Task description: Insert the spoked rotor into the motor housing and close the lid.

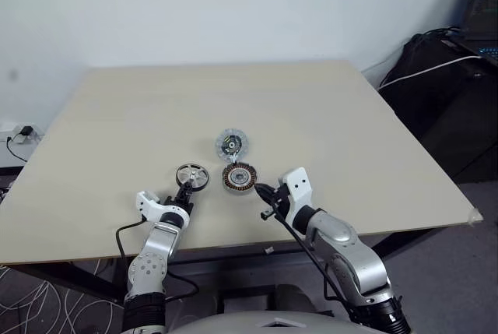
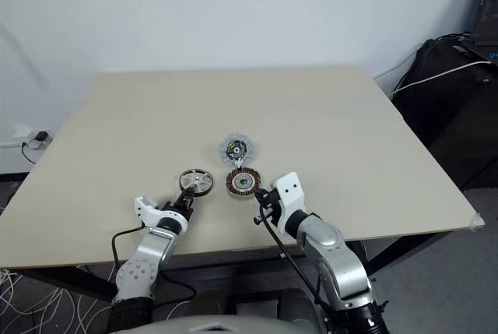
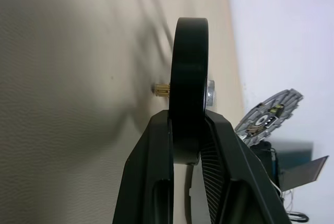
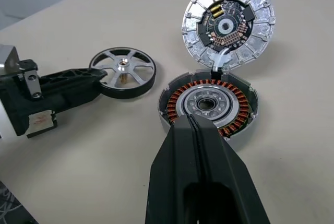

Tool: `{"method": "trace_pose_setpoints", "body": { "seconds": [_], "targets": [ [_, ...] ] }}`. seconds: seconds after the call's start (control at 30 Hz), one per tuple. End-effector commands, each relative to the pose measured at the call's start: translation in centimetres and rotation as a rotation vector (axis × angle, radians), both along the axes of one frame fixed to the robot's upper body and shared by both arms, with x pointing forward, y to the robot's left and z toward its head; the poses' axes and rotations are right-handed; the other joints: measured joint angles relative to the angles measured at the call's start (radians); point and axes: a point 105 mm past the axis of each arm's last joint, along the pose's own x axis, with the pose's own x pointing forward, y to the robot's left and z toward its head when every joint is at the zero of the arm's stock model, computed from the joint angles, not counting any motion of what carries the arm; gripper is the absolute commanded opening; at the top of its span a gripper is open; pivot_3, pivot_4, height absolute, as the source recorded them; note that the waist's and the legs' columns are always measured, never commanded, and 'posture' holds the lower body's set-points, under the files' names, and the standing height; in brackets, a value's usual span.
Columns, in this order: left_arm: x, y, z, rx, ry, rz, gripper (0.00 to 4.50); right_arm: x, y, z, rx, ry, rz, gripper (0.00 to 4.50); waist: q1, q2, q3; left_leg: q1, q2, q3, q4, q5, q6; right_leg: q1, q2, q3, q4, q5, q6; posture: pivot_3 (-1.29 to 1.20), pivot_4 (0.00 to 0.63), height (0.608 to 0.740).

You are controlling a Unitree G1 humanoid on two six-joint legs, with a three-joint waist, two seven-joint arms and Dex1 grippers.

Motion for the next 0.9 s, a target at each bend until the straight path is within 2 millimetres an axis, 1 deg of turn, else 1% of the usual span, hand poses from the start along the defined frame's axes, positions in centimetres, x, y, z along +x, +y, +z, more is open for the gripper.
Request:
{"method": "trace_pose_setpoints", "body": {
  "seconds": [0.03,0.1,0.17,0.3,0.5,0.63,0.77,0.9],
  "targets": [
    [-0.2,-1.9,3.0,-0.114,-0.162,-0.024,0.40,0.2,0.2,1.4,0.021,-0.053,0.001,0.00,-0.001,0.000,0.000,0.000,0.000,0.000,0.000,0.000,0.000,0.000,0.000,0.000,0.000,0.000,0.000,0.00,0.000,0.740],
    [-0.8,-2.6,4.4,-0.161,-0.237,-0.085,0.40,0.2,0.2,1.3,0.019,-0.049,-0.003,0.00,-0.001,0.000,0.000,0.000,0.000,0.000,0.000,0.000,0.000,0.000,0.000,0.000,-0.001,0.000,0.000,0.00,0.000,0.740],
    [-1.4,-3.6,5.4,-0.204,-0.276,-0.154,0.40,0.2,0.2,1.2,0.019,-0.046,-0.004,0.00,-0.001,0.000,0.000,0.000,0.000,0.000,0.000,-0.001,0.000,0.000,0.000,0.000,-0.002,0.000,0.000,0.00,0.000,0.740],
    [-1.4,-5.2,6.2,-0.258,-0.287,-0.234,0.40,0.3,0.4,1.1,0.019,-0.043,0.002,0.00,0.000,0.000,0.000,0.000,0.000,0.000,0.000,-0.001,0.000,0.001,0.000,0.000,-0.002,0.000,0.000,0.00,0.000,0.740],
    [-0.4,-7.3,5.3,-0.190,-0.206,-0.338,0.40,0.3,0.6,1.2,0.020,-0.048,0.007,0.00,0.000,0.000,0.000,0.000,0.000,0.000,0.000,-0.001,0.001,0.001,0.000,0.000,-0.002,0.000,0.000,0.00,0.000,0.740],
    [0.3,-8.5,5.4,-0.185,-0.197,-0.388,0.40,0.3,0.5,1.3,0.017,-0.053,0.001,0.00,0.001,0.000,0.000,0.000,0.000,0.000,0.000,0.000,0.002,0.001,0.000,0.000,-0.002,0.000,0.001,0.00,0.000,0.740],
    [0.5,-9.3,4.8,-0.170,-0.162,-0.423,0.40,0.3,0.4,1.3,0.016,-0.055,-0.009,0.00,0.000,0.000,0.000,0.000,0.000,0.000,0.000,0.001,0.002,0.001,0.000,0.000,-0.002,0.001,0.000,0.00,0.000,0.740],
    [0.6,-9.6,4.2,-0.163,-0.125,-0.438,0.40,0.4,0.3,1.3,0.016,-0.057,-0.014,0.00,0.001,0.000,0.000,0.000,0.000,0.000,0.000,0.001,0.002,0.001,0.000,0.000,-0.002,0.001,0.000,0.00,0.000,0.740]
  ]
}}
